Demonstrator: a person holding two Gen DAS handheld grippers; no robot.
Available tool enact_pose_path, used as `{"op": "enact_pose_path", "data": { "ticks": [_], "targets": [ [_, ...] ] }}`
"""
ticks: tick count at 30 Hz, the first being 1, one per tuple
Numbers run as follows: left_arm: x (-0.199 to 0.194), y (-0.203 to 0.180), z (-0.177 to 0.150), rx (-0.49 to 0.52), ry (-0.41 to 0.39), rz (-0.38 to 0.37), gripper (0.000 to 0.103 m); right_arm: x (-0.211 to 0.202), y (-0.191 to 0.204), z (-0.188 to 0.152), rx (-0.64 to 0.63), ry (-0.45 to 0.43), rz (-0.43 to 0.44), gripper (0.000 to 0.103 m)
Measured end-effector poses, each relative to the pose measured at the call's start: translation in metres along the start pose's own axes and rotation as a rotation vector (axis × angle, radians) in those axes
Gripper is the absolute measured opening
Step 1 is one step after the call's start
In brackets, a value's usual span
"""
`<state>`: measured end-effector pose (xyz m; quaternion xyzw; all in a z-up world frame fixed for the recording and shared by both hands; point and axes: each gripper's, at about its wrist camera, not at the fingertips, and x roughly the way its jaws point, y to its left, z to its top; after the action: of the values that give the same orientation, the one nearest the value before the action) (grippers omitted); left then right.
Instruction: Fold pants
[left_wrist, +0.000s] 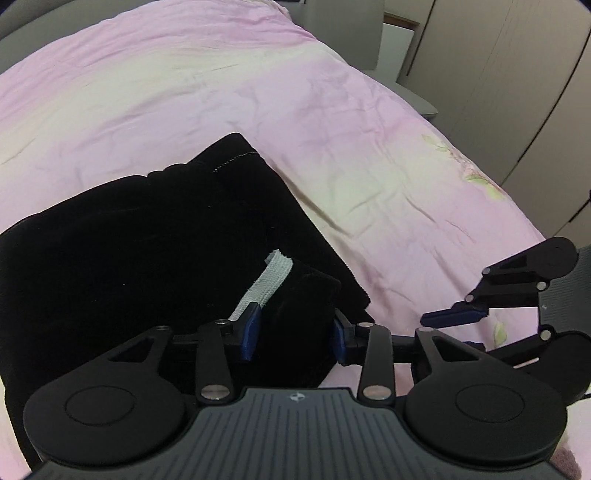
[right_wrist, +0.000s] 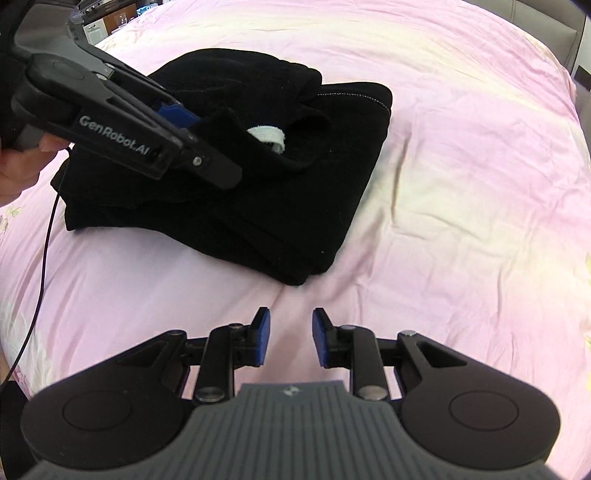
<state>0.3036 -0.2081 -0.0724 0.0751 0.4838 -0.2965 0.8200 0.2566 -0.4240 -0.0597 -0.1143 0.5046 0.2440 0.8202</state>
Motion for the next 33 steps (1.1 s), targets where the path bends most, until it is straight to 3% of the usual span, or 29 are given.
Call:
{"op": "enact_pose_path", "data": {
  "ticks": [5, 8, 11, 14, 18, 21, 27, 33],
  "targets": [
    [-0.023, 0.017, 0.009, -0.092, 0.008, -0.198, 0.065, -0.003, -0.001, 0.012, 0.041, -0.018, -0.007, 0.037],
    [-0.047, 0.019, 0.005, -0.064, -0.033, -0.223, 0.068, -0.012, 0.002, 0.016, 0.073, -0.026, -0.022, 0.043],
    [-0.068, 0.031, 0.002, -0.05, -0.06, -0.18, 0.069, -0.026, 0.009, 0.022, 0.089, -0.046, -0.041, 0.056],
    [-0.086, 0.059, -0.002, -0.077, -0.079, -0.068, 0.069, -0.037, 0.015, 0.034, 0.12, -0.065, -0.045, 0.068],
    [-0.109, 0.106, -0.01, -0.174, -0.12, 0.076, 0.069, -0.045, 0.017, 0.056, 0.184, -0.109, -0.028, 0.072],
    [-0.116, 0.143, -0.02, -0.256, -0.124, 0.142, 0.069, -0.042, 0.011, 0.071, 0.269, -0.139, -0.011, 0.077],
    [-0.108, 0.198, -0.045, -0.362, -0.084, 0.191, 0.069, -0.021, -0.009, 0.097, 0.467, -0.136, 0.018, 0.077],
    [-0.085, 0.23, -0.061, -0.427, -0.063, 0.152, 0.069, 0.011, -0.023, 0.119, 0.584, -0.121, 0.061, 0.075]
  ]
}}
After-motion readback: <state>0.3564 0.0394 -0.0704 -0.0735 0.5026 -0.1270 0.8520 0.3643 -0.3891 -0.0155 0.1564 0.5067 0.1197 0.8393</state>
